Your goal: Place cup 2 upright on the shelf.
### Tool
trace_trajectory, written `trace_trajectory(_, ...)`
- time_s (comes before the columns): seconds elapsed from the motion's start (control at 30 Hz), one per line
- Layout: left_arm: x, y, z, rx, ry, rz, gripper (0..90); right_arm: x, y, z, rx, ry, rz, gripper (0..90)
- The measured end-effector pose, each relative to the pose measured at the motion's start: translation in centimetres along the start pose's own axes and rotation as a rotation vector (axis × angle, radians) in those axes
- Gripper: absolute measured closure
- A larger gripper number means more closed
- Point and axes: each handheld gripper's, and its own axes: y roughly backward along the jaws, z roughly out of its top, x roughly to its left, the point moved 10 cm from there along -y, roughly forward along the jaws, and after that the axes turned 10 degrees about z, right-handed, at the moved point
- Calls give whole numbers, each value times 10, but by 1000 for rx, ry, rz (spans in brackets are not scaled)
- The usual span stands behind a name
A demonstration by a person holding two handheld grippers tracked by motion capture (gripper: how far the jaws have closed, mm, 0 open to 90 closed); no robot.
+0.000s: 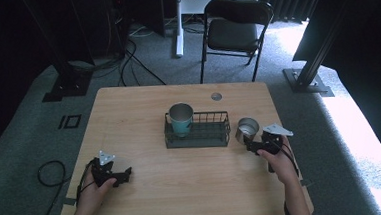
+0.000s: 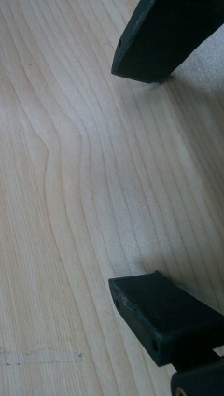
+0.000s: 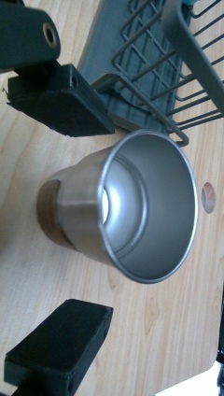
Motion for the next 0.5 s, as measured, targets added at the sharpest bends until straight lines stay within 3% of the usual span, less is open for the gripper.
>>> trace_trajectory(0.5, 0, 0, 0, -1, 1, 0, 25, 4, -15, 12, -20, -2, 9, 109)
